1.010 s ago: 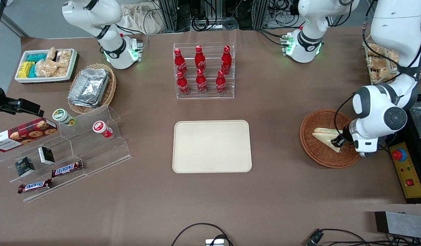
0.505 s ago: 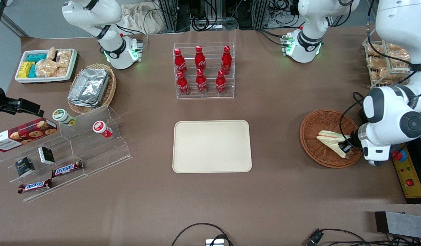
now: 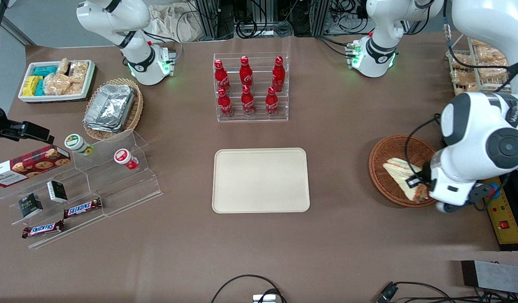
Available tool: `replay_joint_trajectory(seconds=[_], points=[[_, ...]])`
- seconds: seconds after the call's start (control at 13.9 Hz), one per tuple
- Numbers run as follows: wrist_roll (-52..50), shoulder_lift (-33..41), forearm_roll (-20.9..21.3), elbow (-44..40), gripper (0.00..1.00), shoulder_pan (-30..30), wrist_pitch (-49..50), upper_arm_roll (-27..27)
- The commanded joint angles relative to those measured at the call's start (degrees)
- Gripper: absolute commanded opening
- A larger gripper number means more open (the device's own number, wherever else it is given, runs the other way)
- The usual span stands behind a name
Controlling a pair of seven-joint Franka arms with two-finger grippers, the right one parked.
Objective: Place sandwich from basket to tray
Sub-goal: 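Lift the sandwich and carry it with the left gripper over the cream tray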
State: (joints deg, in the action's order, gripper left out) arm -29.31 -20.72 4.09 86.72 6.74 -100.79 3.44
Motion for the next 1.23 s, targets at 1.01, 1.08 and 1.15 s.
replay_joint_trajectory(seconds=[1.01, 1.08, 1.15], points=[[-2.23, -25.59, -0.31, -8.41, 0.11, 16.72, -10.65, 9.30], [-2.85, -26.20, -0.40, -8.50, 0.53, 16.73, -10.65, 9.30], [-2.77, -26.64, -0.40, -9.11, 0.86, 16.64, -10.65, 9.22]])
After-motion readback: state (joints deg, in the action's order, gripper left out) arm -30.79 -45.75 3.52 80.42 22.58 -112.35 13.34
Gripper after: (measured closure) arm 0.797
